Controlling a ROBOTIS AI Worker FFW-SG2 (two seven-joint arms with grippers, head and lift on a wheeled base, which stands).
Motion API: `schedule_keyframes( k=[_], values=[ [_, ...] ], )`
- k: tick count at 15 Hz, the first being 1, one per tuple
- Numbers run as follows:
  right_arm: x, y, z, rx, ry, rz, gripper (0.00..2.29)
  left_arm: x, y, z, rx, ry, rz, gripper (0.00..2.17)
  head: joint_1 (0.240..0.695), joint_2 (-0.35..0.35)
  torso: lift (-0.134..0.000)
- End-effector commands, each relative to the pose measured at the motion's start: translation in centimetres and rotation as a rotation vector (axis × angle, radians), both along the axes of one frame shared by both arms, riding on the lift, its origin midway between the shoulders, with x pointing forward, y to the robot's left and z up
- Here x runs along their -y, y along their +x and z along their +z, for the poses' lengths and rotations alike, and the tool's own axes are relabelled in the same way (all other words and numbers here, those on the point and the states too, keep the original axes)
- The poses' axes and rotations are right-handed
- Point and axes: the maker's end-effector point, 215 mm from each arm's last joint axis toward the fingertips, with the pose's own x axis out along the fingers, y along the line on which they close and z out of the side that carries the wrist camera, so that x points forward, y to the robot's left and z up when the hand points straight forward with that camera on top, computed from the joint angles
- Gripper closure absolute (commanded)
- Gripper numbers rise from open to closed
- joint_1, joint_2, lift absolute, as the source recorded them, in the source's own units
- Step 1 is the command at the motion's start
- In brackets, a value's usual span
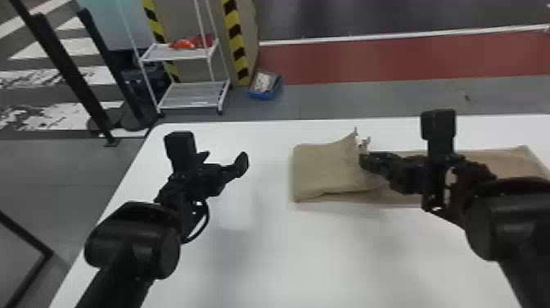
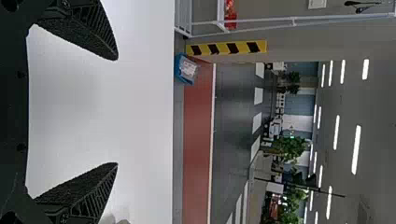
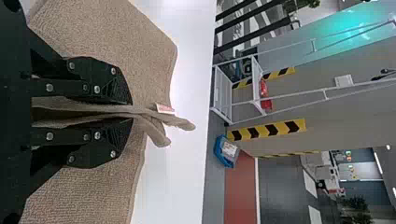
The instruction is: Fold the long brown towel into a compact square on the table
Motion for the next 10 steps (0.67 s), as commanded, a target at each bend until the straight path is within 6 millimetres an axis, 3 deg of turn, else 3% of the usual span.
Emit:
schedule_keyframes(
  k=[1,3,5,7,10],
  values=[
    [3.6,-0.9,2.6,0.036,-0.005,-0.034,0.94,-0.1,-0.1,0.2,0.004,0.000,0.001,0.08,0.695,0.169,-0.128],
    [9.7,-1.7,3.6,0.041,0.033,-0.115,0.94,-0.1,-0.2,0.4,0.006,0.003,0.000,0.08,0.695,0.146,-0.128],
    [15.3,-2.1,3.2,0.033,0.027,-0.185,0.94,-0.1,-0.2,0.4,0.004,0.003,-0.001,0.08,0.695,0.108,-0.128],
    [18.2,-2.6,0.0,-0.016,0.004,-0.231,0.94,-0.1,-0.4,-0.3,-0.020,0.012,-0.004,0.08,0.695,0.062,-0.128],
    [18.5,-2.8,-0.8,-0.017,0.042,-0.238,0.94,0.4,-0.8,-1.0,-0.046,0.029,-0.010,0.08,0.695,0.005,-0.128]
  ],
)
